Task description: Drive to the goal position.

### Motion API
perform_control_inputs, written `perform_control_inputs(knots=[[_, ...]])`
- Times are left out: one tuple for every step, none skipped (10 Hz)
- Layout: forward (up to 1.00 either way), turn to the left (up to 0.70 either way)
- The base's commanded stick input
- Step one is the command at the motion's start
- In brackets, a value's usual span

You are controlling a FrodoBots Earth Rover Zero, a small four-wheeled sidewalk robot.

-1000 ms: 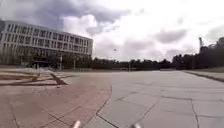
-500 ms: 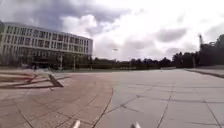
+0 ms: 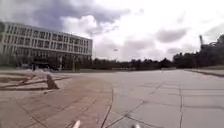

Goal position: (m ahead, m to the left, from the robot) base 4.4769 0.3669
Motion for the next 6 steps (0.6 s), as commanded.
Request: perform_control_inputs(knots=[[0.7,0.0],[0.7,0.0],[0.7,0.0],[0.7,0.0],[0.7,0.0],[0.7,0.0]])
